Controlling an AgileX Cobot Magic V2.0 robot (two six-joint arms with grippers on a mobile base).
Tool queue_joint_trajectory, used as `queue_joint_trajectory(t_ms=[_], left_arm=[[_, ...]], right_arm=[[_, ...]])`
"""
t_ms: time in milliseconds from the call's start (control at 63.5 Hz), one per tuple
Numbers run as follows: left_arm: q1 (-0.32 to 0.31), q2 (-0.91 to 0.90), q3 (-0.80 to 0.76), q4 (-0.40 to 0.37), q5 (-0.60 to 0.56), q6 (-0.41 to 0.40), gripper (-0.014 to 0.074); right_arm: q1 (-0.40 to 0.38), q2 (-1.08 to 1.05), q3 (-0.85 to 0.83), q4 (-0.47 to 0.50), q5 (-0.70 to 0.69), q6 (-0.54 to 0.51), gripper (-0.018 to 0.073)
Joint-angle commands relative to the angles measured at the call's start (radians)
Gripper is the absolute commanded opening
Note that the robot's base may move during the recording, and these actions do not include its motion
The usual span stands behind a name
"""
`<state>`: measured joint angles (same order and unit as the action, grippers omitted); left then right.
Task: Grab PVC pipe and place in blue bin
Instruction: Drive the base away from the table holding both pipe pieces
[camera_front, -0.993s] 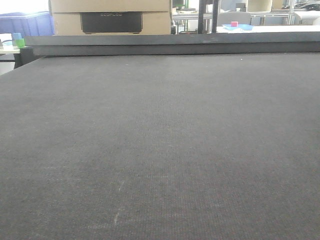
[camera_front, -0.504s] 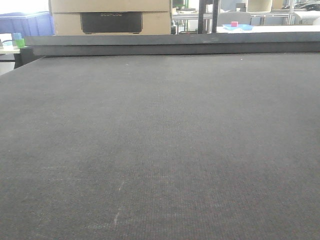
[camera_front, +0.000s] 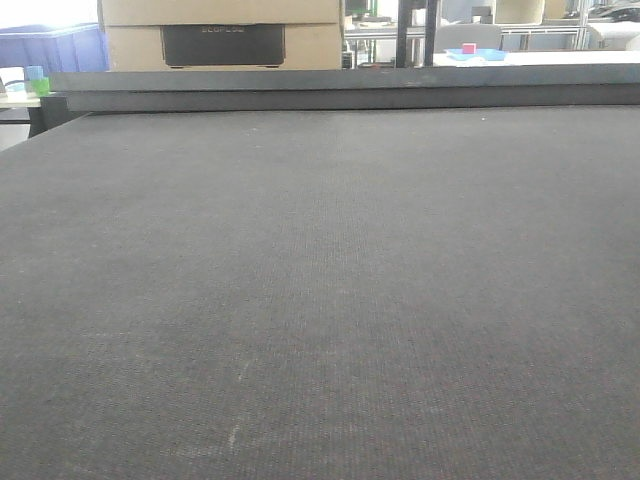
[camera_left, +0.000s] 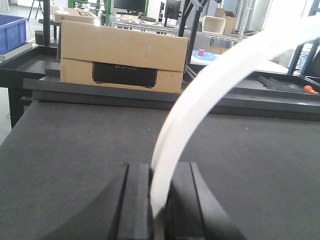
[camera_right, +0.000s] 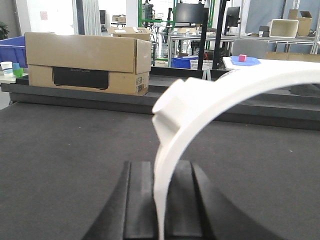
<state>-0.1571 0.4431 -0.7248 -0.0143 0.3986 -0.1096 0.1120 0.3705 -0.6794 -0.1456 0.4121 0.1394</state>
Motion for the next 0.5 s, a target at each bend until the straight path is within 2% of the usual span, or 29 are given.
queue_joint_trajectory(t_ms=[0,488], left_arm=[[-0.006,-0.007,0.001,0.000,-0.023,-0.007,-0.0111],[-0.006,-0.007,0.001,0.000,-0.023,-0.007,-0.0111]], right_arm=[[0.002,-0.006,0.001,-0.012,-0.027,-0.009,-0.0169],[0.002,-0.006,0.001,-0.012,-0.027,-0.009,-0.0169]])
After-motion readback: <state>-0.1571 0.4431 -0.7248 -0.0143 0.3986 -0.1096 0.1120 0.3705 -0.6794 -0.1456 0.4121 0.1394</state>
